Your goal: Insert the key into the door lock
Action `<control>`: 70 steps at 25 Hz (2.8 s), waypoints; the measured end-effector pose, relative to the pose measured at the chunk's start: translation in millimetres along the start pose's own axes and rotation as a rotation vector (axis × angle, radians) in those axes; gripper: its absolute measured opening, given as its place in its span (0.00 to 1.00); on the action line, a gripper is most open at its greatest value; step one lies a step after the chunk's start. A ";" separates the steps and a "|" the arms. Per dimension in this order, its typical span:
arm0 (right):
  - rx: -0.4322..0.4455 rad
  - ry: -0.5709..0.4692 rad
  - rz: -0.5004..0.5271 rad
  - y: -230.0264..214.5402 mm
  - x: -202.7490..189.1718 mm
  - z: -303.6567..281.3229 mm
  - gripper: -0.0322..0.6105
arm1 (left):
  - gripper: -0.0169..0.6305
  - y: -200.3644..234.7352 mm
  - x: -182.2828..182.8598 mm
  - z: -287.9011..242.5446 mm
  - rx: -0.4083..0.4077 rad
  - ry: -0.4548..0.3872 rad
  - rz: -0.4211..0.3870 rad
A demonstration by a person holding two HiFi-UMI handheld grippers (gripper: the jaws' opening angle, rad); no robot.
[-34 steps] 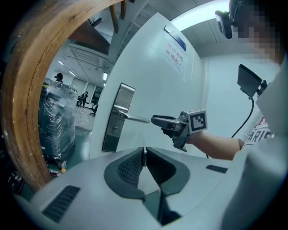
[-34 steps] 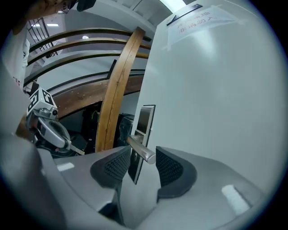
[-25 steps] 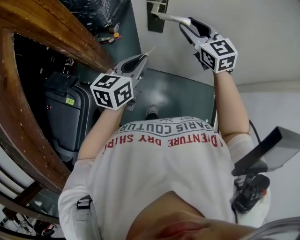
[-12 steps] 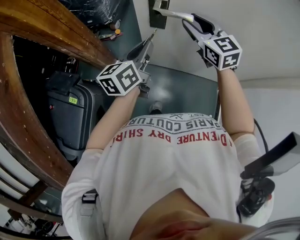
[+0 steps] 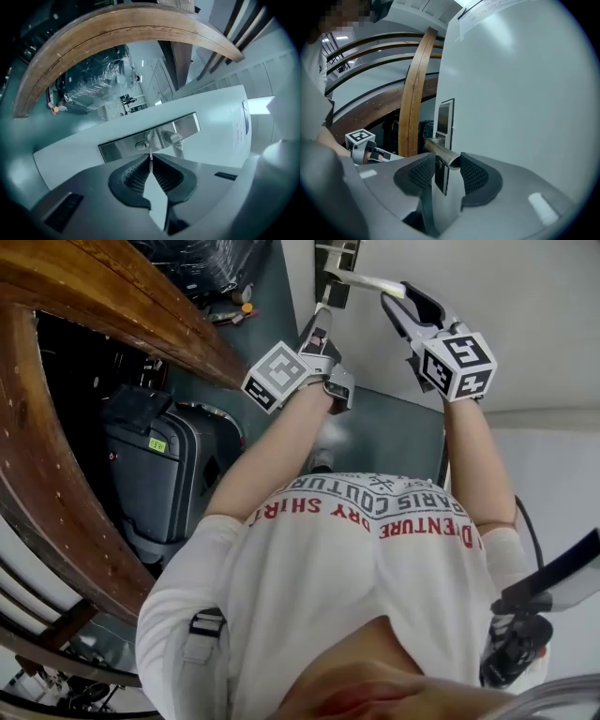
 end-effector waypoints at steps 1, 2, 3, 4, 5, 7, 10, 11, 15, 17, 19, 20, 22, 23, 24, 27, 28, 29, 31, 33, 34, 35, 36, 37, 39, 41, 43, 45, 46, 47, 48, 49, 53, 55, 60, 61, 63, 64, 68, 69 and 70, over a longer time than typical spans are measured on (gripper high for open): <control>-0.002 -0.005 -0.002 0.2 -1.1 -1.2 0.28 | 0.06 4.3 -1.7 -3.8 0.000 -0.002 0.027; -0.002 -0.009 -0.004 0.5 -2.8 -2.8 0.28 | 0.06 7.9 -2.6 -7.1 -0.001 -0.005 0.049; -0.002 -0.013 -0.007 0.5 -4.4 -4.1 0.28 | 0.06 10.5 -3.0 -10.2 -0.004 -0.009 0.068; -0.001 -0.014 -0.008 0.1 -5.5 -5.1 0.28 | 0.06 11.9 -3.2 -13.3 -0.008 -0.013 0.085; 0.000 -0.015 -0.008 -0.5 -5.9 -5.6 0.28 | 0.06 12.6 -3.2 -16.4 -0.012 -0.015 0.104; 0.001 -0.015 -0.009 -1.2 -5.8 -6.0 0.28 | 0.06 13.7 -3.5 -21.5 -0.019 -0.013 0.148; 0.000 -0.014 -0.014 0.2 -5.4 -5.4 0.28 | 0.06 16.0 -3.8 -24.7 -0.029 -0.003 0.194; 0.000 -0.013 -0.015 0.5 -4.4 -5.0 0.28 | 0.06 16.8 -3.7 -25.3 -0.029 -0.003 0.202; -0.003 -0.014 -0.015 0.5 -1.9 -4.4 0.28 | 0.06 17.7 -4.5 -27.3 -0.035 -0.005 0.211; -0.004 -0.015 -0.016 0.6 -3.3 -5.2 0.28 | 0.06 19.4 -5.2 -27.8 -0.041 -0.006 0.218; -0.004 -0.016 -0.016 0.7 -3.8 -5.7 0.28 | 0.06 19.1 -5.3 -27.7 -0.046 -0.007 0.224; -0.004 -0.017 -0.016 0.8 -3.7 -5.6 0.28 | 0.06 18.0 -5.3 -27.5 -0.050 -0.007 0.227; -0.005 -0.020 -0.017 1.0 -3.2 -4.8 0.28 | 0.06 14.9 -5.3 -27.2 -0.054 -0.007 0.234; -0.005 -0.021 -0.018 1.1 -2.7 -4.3 0.28 | 0.06 13.5 -5.2 -27.4 -0.054 -0.005 0.240; -0.006 -0.022 -0.018 1.1 -2.1 -3.9 0.28 | 0.06 12.2 -5.4 -27.7 -0.054 -0.003 0.246; -0.006 -0.022 -0.017 1.1 -1.4 -4.0 0.28 | 0.06 11.2 -6.1 -27.7 -0.051 -0.002 0.257; -0.006 -0.021 -0.017 1.2 -1.8 -4.3 0.28 | 0.06 12.0 -6.3 -27.5 -0.050 -0.003 0.260; -0.005 -0.021 -0.017 1.3 -2.3 -4.5 0.28 | 0.06 12.9 -6.5 -27.5 -0.049 -0.004 0.261; -0.006 -0.020 -0.017 1.0 -2.8 -4.7 0.28 | 0.06 13.7 -7.0 -28.1 -0.050 -0.004 0.265; -0.006 -0.020 -0.016 0.5 -2.8 -4.9 0.28 | 0.06 14.1 -8.1 -28.9 -0.050 -0.001 0.271; -0.006 -0.020 -0.017 0.4 -2.8 -5.0 0.28 | 0.06 14.8 -8.9 -29.0 -0.046 0.001 0.273; -0.006 -0.019 -0.017 0.5 -2.9 -4.9 0.28 | 0.06 15.8 -9.6 -28.9 -0.043 0.003 0.275; -0.006 -0.019 -0.017 0.5 -2.8 -4.8 0.28 | 0.06 16.6 -9.8 -28.8 -0.042 0.002 0.275; -0.006 -0.018 -0.017 0.5 -2.3 -4.6 0.28 | 0.06 16.9 -9.5 -28.8 -0.043 -0.001 0.274; -0.007 -0.017 -0.016 0.3 -1.3 -4.4 0.28 | 0.06 16.7 -8.5 -29.0 -0.046 -0.005 0.274; -0.007 -0.016 -0.018 0.4 -1.6 -4.7 0.28 | 0.06 17.1 -8.4 -28.9 -0.049 -0.005 0.277; -0.007 -0.016 -0.019 0.6 -2.3 -4.9 0.29 | 0.06 17.6 -8.6 -28.8 -0.049 -0.002 0.284; -0.007 -0.015 -0.019 0.2 -2.2 -5.2 0.28 | 0.06 17.3 -8.1 -29.0 -0.050 -0.002 0.286; -0.006 -0.015 -0.019 0.0 -2.0 -5.4 0.28 | 0.06 16.9 -7.9 -29.2 -0.050 -0.001 0.286; -0.006 -0.015 -0.019 -0.1 -1.9 -5.5 0.28 | 0.06 16.5 -7.6 -29.3 -0.051 -0.001 0.287; -0.006 -0.015 -0.019 0.0 -1.9 -5.5 0.29 | 0.06 16.2 -7.4 -29.4 -0.051 -0.002 0.287; -0.006 -0.015 -0.020 0.1 -2.1 -5.4 0.28 | 0.06 15.9 -7.2 -29.7 -0.051 -0.002 0.287; -0.008 -0.016 -0.021 0.9 -3.5 -4.7 0.28 | 0.06 16.3 -6.4 -32.5 -0.047 -0.005 0.294; -0.007 -0.015 -0.020 1.3 -3.8 -4.8 0.28 | 0.06 16.4 -6.2 -34.2 -0.044 -0.004 0.304; -0.008 -0.011 -0.018 2.2 -3.6 -5.2 0.28 | 0.06 14.4 -4.6 -40.6 -0.038 -0.008 0.323; -0.007 -0.010 -0.018 2.2 -3.7 -5.1 0.28 | 0.06 13.8 -4.5 -41.8 -0.036 -0.009 0.326; -0.004 -0.010 -0.017 1.8 -3.8 -4.4 0.28 | 0.06 13.0 -4.4 -43.7 -0.036 -0.012 0.327; -0.002 -0.010 -0.016 1.4 -3.7 -4.1 0.28 | 0.06 12.7 -4.2 -44.7 -0.037 -0.013 0.327; -0.002 -0.006 -0.006 -0.4 -2.8 -4.4 0.28 | 0.06 10.6 -0.9 -54.4 -0.035 -0.010 0.345; -0.001 -0.005 -0.006 -0.6 -2.9 -4.6 0.28 | 0.06 10.3 0.3 -57.0 -0.032 -0.010 0.348; 0.001 -0.002 -0.004 -0.4 -3.1 -4.6 0.28 | 0.06 10.0 1.3 -59.0 -0.030 -0.009 0.348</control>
Point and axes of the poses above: the fingertips, and each gripper's own axes: z backward along the fingers, y to its left, x out of its top, the point moved 6 cm from there along z, backward along the fingers, and after that the axes turned 14 degrees about x, right-handed, at the moved point
